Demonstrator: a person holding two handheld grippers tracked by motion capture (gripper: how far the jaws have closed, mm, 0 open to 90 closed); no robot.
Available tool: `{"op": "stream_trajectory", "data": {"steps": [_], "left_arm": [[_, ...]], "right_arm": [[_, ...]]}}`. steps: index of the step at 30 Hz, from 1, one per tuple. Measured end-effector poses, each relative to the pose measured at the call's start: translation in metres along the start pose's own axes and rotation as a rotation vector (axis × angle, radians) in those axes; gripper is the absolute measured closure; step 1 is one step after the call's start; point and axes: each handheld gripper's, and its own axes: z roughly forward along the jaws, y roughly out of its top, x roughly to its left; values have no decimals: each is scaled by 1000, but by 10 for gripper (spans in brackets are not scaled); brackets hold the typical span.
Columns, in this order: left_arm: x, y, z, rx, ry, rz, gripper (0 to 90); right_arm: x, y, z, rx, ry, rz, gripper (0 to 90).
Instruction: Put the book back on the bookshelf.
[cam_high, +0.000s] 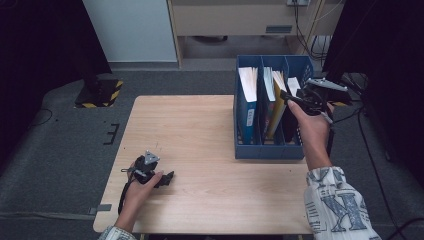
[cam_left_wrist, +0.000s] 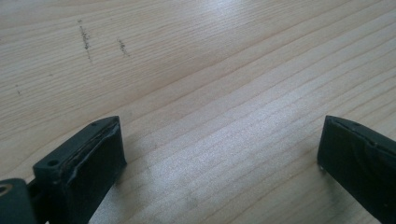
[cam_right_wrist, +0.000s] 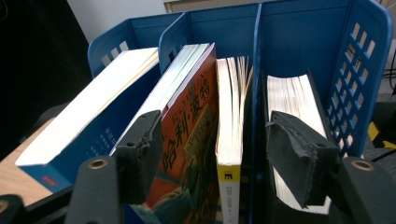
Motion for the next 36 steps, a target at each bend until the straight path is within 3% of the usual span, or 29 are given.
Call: {"op": "stream_trajectory", "data": {"steps": [13, 36], "left_arm": [[0, 0, 0, 0, 0, 0, 1], [-1, 0, 0, -1, -1, 0, 1]], "right_arm": [[4, -9, -12, -5, 20, -26, 231], [3, -36, -23, 7, 35, -37, 123]]}}
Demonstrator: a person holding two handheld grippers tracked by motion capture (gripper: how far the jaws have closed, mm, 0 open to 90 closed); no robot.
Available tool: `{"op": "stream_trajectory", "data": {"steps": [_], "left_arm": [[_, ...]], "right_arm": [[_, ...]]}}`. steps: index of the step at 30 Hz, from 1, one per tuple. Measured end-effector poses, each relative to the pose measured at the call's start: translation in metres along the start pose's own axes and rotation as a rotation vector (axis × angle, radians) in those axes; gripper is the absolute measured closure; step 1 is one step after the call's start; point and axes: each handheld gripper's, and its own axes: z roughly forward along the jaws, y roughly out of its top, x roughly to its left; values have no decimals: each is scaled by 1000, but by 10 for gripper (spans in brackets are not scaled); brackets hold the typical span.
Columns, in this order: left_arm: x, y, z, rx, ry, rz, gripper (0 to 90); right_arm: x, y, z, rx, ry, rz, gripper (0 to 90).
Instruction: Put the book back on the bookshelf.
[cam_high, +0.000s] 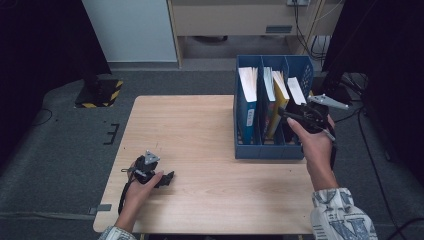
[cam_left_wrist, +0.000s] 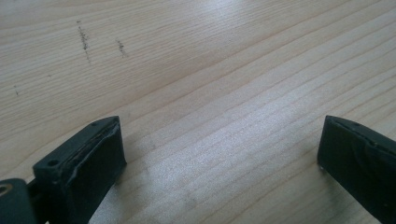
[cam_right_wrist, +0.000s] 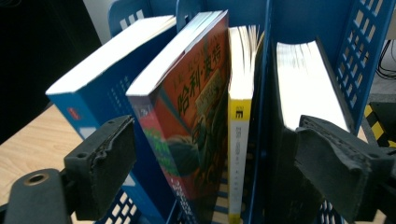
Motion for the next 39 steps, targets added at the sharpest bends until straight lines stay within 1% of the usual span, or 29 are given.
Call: {"op": "stream_trajectory", "data": {"steps": [5, 9, 10, 11, 13, 15, 16, 23, 34, 35, 36, 39], "left_arm": [[0, 0, 0, 0, 0, 0, 1], [0, 0, 0, 0, 0, 0, 1], [0, 0, 0, 0, 0, 0, 1], [0, 0, 0, 0, 0, 0, 0], [0, 0, 0, 0, 0, 1, 1], [0, 0, 0, 0, 0, 1, 1], [0, 0, 0, 0, 0, 1, 1], [-1, 0, 0, 0, -2, 3, 1], [-1, 0, 0, 1, -3, 6, 1], [-1, 0, 0, 1, -3, 6, 1], [-1, 0, 0, 1, -3, 6, 1], [-1, 0, 0, 1, -3, 6, 1]], "right_arm": [[3, -9, -2, 3, 9, -2, 98], [8, -16, -4, 6, 7, -20, 84], [11, -19, -4, 6, 9, -31, 80], [11, -19, -4, 6, 9, -31, 80], [17, -27, -5, 13, 17, -47, 72], [18, -30, -5, 15, 18, -50, 69], [23, -38, -5, 25, 28, -55, 64], [37, -63, -4, 63, 58, -71, 60], [55, -104, -1, 133, 94, -95, 58], [55, -104, -1, 133, 94, -95, 58], [59, -114, -1, 147, 109, -105, 59], [65, -127, 1, 176, 122, -115, 58]]}}
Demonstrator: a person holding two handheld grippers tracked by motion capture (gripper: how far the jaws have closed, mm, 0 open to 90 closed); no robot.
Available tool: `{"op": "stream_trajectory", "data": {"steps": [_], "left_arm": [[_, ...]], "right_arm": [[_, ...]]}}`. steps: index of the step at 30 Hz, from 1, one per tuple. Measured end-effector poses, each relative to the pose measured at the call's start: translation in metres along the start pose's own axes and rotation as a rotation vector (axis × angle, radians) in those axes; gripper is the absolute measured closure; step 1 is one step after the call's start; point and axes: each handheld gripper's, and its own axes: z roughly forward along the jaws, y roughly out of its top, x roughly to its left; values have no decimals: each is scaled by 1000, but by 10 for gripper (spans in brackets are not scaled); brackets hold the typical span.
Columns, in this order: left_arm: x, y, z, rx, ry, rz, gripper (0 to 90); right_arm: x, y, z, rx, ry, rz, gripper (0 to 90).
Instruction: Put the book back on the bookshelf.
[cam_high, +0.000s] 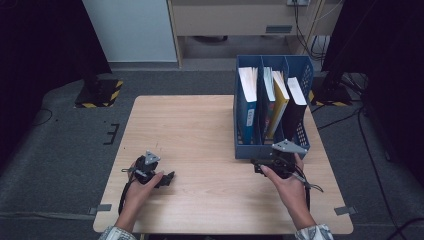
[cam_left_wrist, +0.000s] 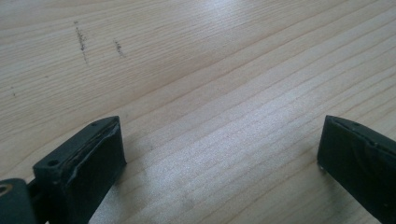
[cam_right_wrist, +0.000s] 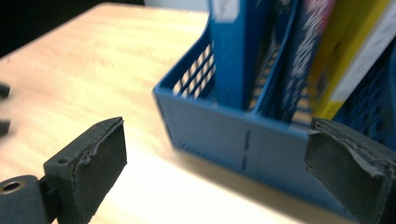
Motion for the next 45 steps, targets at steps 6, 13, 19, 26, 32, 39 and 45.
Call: {"op": "stream_trajectory", "data": {"steps": [6, 13, 19, 26, 32, 39, 45], "left_arm": [[0, 0, 0, -2, -1, -2, 1], [-1, 0, 0, -2, -2, -1, 1], [-2, -1, -1, -1, -5, 3, 1], [-2, -1, -1, -1, -7, 4, 1], [-2, -1, -1, -1, -8, 5, 1], [-2, -1, -1, -1, -9, 6, 1], [-2, -1, -1, -1, -10, 7, 1]], "right_arm": [[6, -17, 8, 37, 6, -1, 65], [21, -31, 16, 96, 29, -57, 61], [43, -39, 29, 161, 91, -105, 62], [62, -43, 47, 205, 128, -150, 62], [69, -40, 66, 219, 126, -140, 70], [73, -42, 81, 249, 96, -137, 81], [76, -47, 89, 273, 46, -153, 81]]}}
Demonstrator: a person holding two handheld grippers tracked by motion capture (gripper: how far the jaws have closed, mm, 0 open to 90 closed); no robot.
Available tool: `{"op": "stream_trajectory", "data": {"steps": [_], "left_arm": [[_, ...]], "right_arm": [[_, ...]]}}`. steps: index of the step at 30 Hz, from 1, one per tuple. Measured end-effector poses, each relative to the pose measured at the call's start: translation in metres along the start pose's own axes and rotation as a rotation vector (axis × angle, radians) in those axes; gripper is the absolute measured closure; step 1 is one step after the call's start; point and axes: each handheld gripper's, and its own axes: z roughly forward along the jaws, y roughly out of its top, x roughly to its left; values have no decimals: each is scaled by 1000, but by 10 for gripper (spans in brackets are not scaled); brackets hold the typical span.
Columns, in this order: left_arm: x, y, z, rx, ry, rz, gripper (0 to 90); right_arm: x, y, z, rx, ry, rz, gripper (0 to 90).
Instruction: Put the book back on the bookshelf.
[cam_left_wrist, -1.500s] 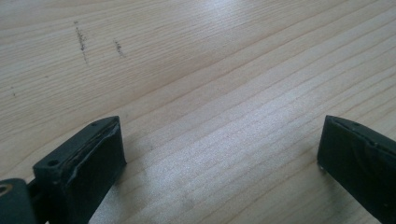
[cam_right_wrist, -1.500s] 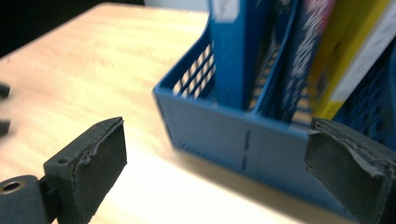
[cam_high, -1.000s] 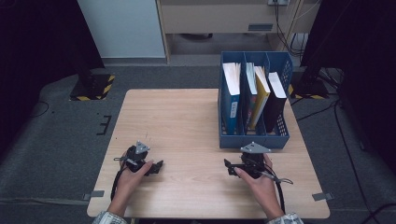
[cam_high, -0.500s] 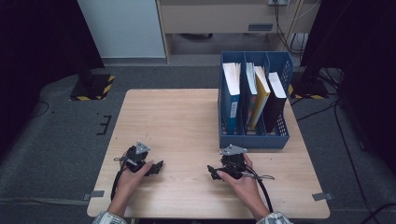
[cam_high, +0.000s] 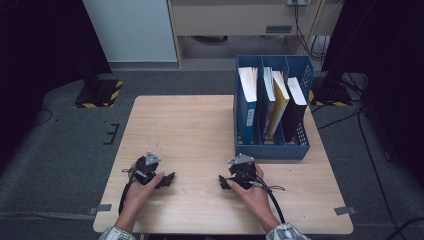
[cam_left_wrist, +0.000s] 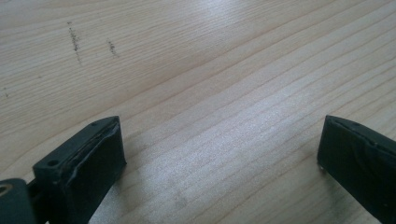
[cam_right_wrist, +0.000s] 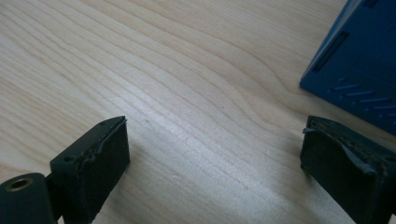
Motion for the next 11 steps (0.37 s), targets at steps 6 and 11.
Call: {"op": "stream_trajectory", "data": {"steps": [6, 11], "left_arm": [[0, 0, 0, 2, -1, 4, 1], [0, 0, 0, 2, -2, 5, 1]], "right_arm": [[3, 0, 5, -21, -25, 5, 48], [3, 0, 5, -19, -31, 14, 42]]}}
